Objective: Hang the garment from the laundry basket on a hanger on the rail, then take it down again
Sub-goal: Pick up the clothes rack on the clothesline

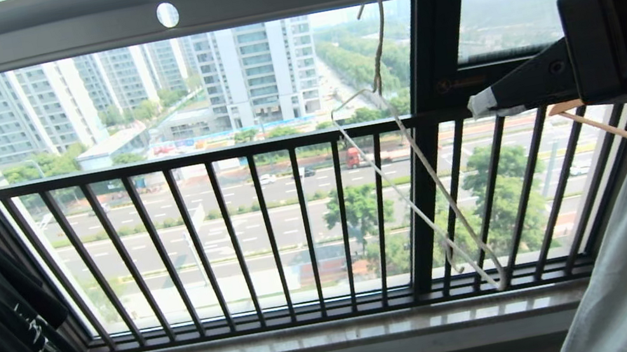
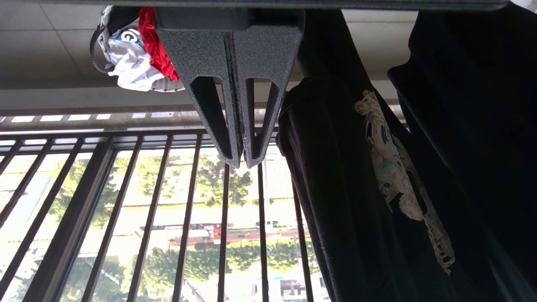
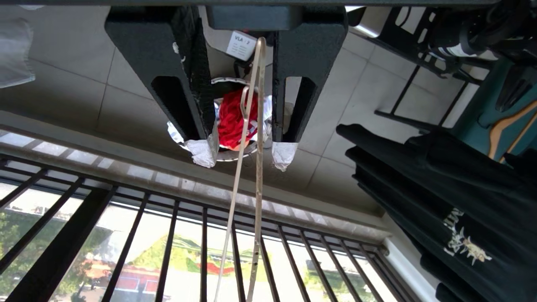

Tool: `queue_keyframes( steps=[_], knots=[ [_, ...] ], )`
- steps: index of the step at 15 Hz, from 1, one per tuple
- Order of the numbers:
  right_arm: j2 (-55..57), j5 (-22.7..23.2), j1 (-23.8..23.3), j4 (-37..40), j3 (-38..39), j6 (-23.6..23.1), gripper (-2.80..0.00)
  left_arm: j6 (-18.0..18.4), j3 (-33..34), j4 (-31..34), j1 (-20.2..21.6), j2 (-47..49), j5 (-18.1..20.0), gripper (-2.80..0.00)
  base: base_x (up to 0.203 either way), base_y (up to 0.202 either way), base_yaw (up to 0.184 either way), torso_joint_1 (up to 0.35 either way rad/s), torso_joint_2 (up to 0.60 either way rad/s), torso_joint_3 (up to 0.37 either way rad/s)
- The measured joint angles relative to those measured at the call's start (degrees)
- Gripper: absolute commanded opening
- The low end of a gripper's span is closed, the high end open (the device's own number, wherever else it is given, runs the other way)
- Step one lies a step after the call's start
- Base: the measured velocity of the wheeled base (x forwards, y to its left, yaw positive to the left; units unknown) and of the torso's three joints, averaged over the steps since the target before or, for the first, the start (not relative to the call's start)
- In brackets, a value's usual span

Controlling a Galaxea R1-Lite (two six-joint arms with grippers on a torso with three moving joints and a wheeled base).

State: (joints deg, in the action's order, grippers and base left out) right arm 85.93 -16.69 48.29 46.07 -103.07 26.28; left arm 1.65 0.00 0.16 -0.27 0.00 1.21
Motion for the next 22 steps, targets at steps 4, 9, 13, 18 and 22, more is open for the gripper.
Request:
queue_keyframes(
  steps=[4, 9, 13, 18, 22],
  knots=[
    [5.8, -1.5, 2.4, 1.8, -4.9, 0.0, 0.00, 0.0, 0.0, 0.0, 0.0, 0.0, 0.0, -2.80, 0.000, 0.000, 0.000, 0.000, 0.00, 0.000],
    [13.8, -3.6, 2.2, 0.7, -8.2, -3.4, 0.00, 0.0, 0.0, 0.0, 0.0, 0.0, 0.0, -2.80, 0.000, 0.000, 0.000, 0.000, 0.00, 0.000],
    [18.5, -5.8, -0.7, -1.1, -8.6, -7.9, 0.00, 0.0, 0.0, 0.0, 0.0, 0.0, 0.0, -2.80, 0.000, 0.000, 0.000, 0.000, 0.00, 0.000],
    [21.3, -6.0, -4.8, -3.7, -8.6, -12.3, -2.80, 0.0, 0.0, 0.0, 0.0, 0.0, 0.0, -2.80, 0.000, 0.000, 0.000, 0.000, 0.00, 0.000],
    [22.3, -6.0, -5.9, -4.6, -8.6, -13.8, -2.80, 0.0, 0.0, 0.0, 0.0, 0.0, 0.0, -2.80, 0.000, 0.000, 0.000, 0.000, 0.00, 0.000]
  ],
)
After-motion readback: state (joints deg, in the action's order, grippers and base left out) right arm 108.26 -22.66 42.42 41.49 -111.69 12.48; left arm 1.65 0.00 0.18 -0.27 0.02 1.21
